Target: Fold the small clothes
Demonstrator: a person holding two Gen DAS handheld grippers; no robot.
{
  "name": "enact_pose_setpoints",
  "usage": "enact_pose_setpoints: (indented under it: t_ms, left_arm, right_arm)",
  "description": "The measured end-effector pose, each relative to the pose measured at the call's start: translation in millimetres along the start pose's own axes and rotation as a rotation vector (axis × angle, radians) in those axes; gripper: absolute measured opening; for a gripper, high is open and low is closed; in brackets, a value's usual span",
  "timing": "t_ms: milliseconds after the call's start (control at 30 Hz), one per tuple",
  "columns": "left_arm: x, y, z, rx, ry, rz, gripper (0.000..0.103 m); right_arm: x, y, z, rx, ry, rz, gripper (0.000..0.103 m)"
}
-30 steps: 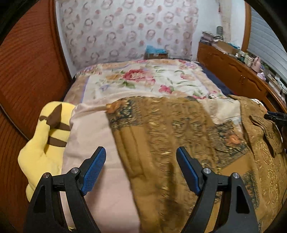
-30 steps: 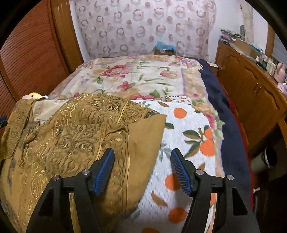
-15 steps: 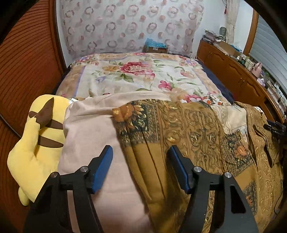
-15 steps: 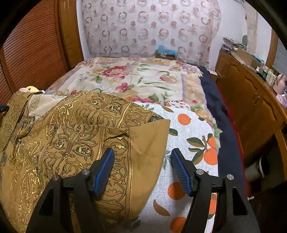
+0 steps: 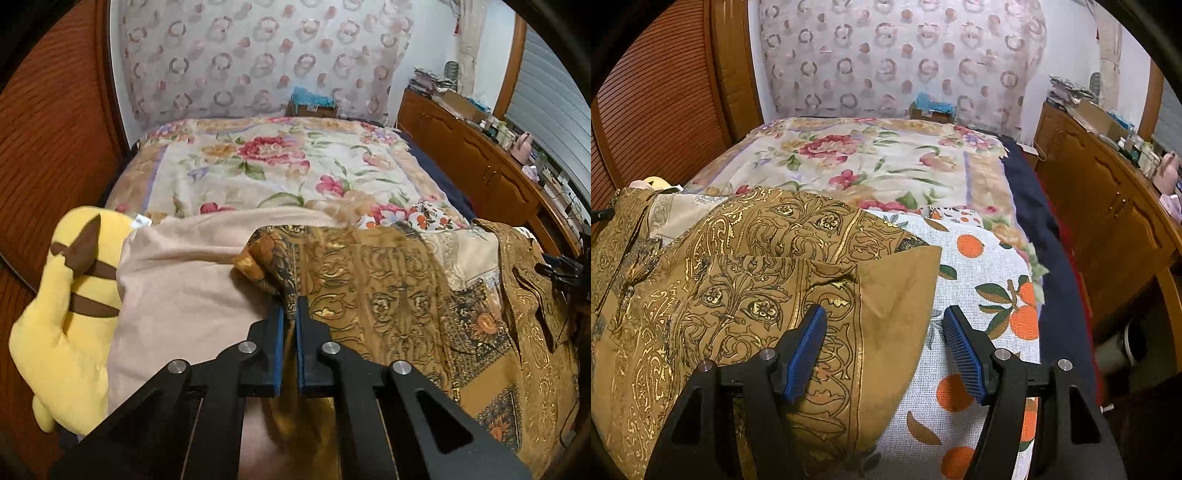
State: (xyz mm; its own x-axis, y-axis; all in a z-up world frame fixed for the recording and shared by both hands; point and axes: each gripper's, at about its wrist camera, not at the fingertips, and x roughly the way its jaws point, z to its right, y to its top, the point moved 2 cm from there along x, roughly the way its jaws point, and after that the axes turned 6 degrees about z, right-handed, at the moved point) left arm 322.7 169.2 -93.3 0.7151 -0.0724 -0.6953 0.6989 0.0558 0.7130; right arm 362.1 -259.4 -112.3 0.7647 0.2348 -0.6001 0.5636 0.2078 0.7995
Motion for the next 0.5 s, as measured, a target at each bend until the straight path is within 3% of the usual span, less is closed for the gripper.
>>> enact_pose_setpoints:
  t_ms: [33, 67, 133, 167, 267, 500]
  left_arm:
    - [-4, 1, 2, 0.005, -0.001, 0.012, 0.006]
    - [-9, 2, 4, 0.010, -0.007, 0.026, 0.006]
    - [-20, 3, 10, 0.017, -0.014, 0.053, 0.006]
    - [-26, 3, 13, 0.020, -0.021, 0.066, 0.005]
    - [-47, 3, 22, 0.027, -0.043, 0.108, 0.005]
    - [-109, -11, 47, 0.056, -0.114, 0.205, 0.005]
  right_arm:
    - [-1, 0, 1, -0.005, 0.003, -0.002, 0.065]
    - [-1, 2, 1, -0.012, 0.019, -0.004, 0.055]
    - [-2, 5, -2, -0.030, 0.037, -0.012, 0.026]
    - [-3, 7, -4, -0.036, 0.060, -0.018, 0.007]
    - [-14, 13, -10, -0.042, 0.072, 0.014, 0.005]
    - [-88, 18, -12, 0.033, 0.150, 0.209, 0.004]
